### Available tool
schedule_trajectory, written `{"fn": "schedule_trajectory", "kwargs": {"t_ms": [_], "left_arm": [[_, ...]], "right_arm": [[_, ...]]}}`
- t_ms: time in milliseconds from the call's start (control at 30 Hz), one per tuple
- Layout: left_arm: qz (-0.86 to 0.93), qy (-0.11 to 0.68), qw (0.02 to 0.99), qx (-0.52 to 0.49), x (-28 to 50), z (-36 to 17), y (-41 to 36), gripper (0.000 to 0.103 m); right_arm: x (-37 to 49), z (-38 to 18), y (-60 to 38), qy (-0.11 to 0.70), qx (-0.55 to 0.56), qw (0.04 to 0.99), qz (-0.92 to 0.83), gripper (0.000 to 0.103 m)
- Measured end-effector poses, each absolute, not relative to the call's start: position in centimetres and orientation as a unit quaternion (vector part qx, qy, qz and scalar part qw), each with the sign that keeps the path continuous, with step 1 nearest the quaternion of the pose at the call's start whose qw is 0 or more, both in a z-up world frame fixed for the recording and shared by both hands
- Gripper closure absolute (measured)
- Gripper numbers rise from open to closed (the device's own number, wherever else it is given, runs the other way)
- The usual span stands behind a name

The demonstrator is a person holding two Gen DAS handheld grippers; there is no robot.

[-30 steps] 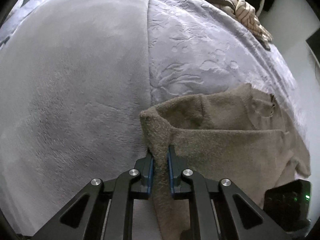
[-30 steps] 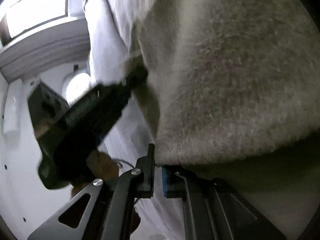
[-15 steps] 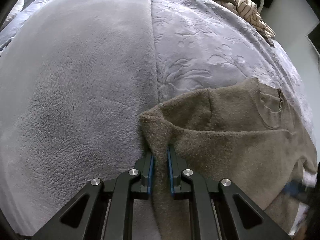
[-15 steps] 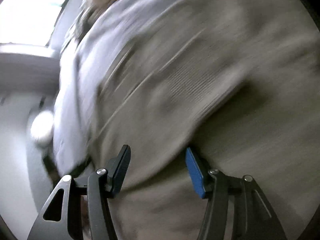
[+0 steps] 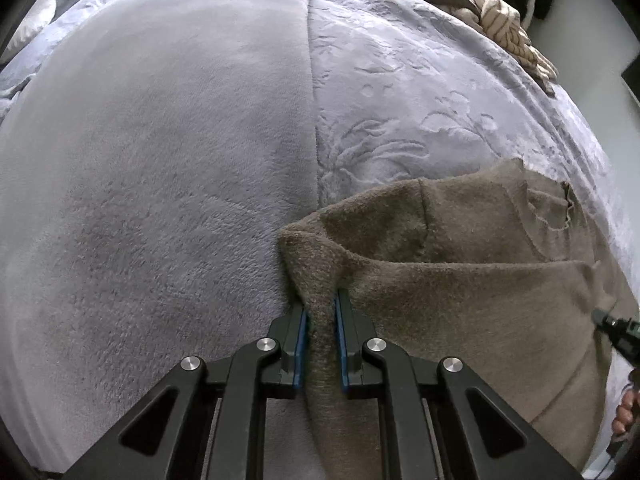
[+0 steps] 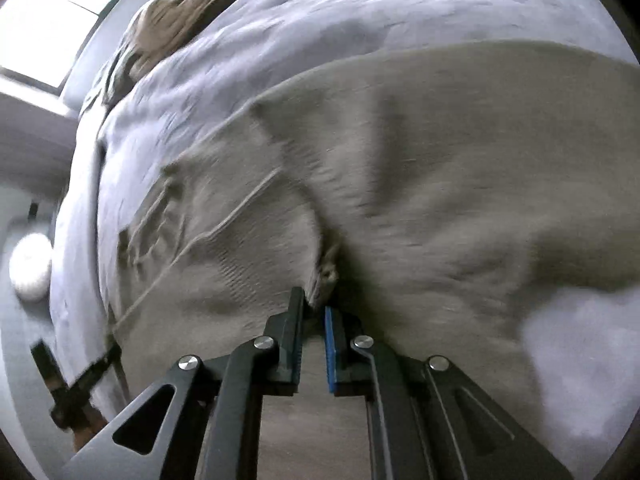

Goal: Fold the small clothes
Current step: 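Fold the sleeve across the back with the right tool while the left tool pins the folded edge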

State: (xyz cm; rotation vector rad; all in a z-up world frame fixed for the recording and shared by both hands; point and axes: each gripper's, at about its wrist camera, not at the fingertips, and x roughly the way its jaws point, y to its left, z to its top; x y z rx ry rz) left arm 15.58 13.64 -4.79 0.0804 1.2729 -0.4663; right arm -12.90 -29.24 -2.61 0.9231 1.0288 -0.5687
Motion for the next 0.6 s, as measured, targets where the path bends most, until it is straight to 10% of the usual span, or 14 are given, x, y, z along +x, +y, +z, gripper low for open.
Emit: {"fn": "schedule_trajectory", "kwargs": {"t_ms": [600], "left_arm": [[-0.138, 0.579, 0.793, 0.129, 8.2, -4.3, 9.6, 0.089]], "right_arm": [[-8.6, -2.9, -26.8, 0.518, 0.301, 0.773, -0.209, 0.091]]}}
